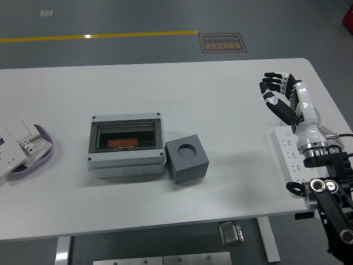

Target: Pick up the cylinder from the cube,place it in the box,flap close box

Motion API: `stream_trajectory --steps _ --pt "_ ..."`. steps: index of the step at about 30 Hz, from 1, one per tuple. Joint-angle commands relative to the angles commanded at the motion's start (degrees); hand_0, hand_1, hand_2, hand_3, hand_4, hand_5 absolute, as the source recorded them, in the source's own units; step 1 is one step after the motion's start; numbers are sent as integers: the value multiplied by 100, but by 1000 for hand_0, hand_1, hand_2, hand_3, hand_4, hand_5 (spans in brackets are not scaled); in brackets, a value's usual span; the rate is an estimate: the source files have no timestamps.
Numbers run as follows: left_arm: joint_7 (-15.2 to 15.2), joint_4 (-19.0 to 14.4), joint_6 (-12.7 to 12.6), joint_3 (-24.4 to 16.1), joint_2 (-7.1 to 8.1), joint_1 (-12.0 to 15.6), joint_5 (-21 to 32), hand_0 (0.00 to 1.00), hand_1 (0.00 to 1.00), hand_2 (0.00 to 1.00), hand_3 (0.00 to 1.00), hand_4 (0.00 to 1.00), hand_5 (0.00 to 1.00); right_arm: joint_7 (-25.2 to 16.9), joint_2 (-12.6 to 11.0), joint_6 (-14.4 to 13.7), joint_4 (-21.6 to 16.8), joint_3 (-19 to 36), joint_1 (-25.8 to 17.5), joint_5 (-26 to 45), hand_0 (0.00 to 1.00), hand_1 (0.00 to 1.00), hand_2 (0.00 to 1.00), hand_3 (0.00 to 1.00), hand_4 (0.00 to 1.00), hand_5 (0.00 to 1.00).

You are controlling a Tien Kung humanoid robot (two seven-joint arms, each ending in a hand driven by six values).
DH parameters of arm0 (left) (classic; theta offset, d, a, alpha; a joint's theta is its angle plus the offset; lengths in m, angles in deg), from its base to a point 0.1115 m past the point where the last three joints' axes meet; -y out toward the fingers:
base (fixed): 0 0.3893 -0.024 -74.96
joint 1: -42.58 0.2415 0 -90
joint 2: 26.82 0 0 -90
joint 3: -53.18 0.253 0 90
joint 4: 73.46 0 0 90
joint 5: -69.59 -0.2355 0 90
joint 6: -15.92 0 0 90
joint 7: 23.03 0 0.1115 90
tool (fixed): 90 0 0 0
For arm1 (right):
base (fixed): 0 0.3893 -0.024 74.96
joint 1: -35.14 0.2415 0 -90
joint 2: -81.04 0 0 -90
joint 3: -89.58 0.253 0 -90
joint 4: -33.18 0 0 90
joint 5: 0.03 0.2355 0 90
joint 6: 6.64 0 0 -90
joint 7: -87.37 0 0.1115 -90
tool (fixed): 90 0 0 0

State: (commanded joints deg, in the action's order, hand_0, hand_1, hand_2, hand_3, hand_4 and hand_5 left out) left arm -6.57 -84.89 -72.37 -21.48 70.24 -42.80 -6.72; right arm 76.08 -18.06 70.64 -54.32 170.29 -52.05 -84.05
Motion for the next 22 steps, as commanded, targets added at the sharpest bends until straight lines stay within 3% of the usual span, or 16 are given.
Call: stream_trajectory --steps 8,22 --pt "-9 2 -31 79 -45 70 123 603 603 553 597 664 204 -148 20 83 109 -59 -2 399 702 640 633 638 735 417" --pt "17 -7 -53 129 -85 142 172 603 604 553 597 665 206 -104 40 98 150 -84 -6 418 700 640 630 632 738 420"
